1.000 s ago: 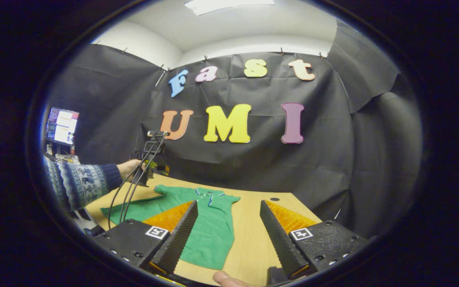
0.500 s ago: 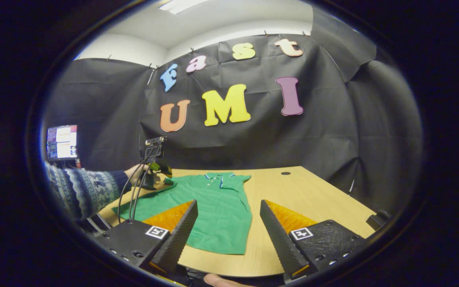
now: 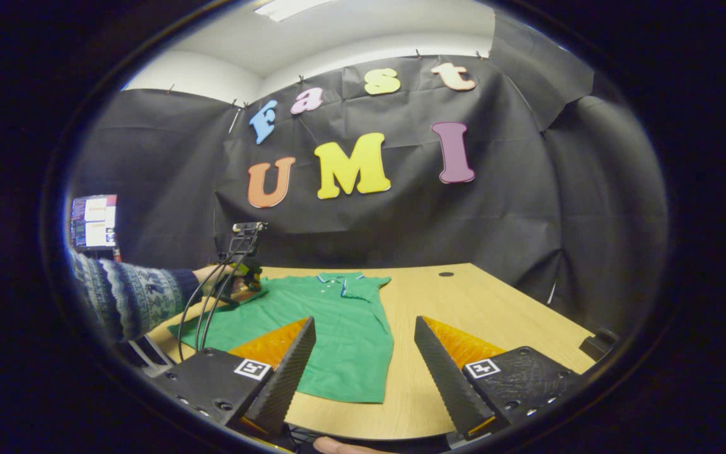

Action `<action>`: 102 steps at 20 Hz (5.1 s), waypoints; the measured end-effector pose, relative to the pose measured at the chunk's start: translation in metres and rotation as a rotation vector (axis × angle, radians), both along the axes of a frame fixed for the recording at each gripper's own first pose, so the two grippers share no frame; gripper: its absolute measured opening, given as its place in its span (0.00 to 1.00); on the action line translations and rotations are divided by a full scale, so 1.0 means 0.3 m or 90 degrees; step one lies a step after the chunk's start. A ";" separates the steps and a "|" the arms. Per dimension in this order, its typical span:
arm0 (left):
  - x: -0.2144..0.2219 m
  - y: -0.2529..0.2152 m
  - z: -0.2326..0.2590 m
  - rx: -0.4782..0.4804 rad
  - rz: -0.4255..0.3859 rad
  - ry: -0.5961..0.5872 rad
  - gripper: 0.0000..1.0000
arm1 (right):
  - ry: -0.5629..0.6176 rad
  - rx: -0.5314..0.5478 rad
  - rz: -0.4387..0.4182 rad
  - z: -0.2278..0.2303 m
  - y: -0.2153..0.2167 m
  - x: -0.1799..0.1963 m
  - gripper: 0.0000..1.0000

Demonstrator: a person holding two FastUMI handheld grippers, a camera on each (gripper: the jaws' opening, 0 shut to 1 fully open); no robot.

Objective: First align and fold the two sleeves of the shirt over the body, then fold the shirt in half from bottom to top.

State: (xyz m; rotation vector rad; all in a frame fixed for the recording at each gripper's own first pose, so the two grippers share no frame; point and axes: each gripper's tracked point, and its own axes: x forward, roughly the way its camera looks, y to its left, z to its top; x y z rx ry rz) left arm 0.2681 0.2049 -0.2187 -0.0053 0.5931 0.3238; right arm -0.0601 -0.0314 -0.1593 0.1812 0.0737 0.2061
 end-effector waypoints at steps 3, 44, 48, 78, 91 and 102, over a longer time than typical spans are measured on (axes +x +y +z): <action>0.010 0.007 0.046 0.037 0.006 -0.017 0.11 | 0.004 -0.007 0.005 -0.015 0.012 -0.003 0.95; -0.488 -0.558 0.487 0.147 -0.179 -0.244 1.00 | -0.019 -0.064 -0.018 -0.040 0.041 -0.065 0.92; -0.688 -0.486 0.500 0.155 -0.154 -0.288 1.00 | -0.012 -0.069 -0.022 -0.055 0.060 -0.061 0.96; -1.003 -0.323 -0.037 0.084 -0.120 -0.221 1.00 | 0.128 -0.080 -0.081 -0.315 0.031 0.069 0.96; -1.021 -0.263 -0.055 0.076 -0.128 -0.216 1.00 | 0.147 -0.049 -0.044 -0.334 0.077 0.076 0.95; -0.977 -0.330 -0.069 0.092 -0.191 -0.182 0.11 | 0.148 0.030 0.023 -0.340 0.130 0.117 0.07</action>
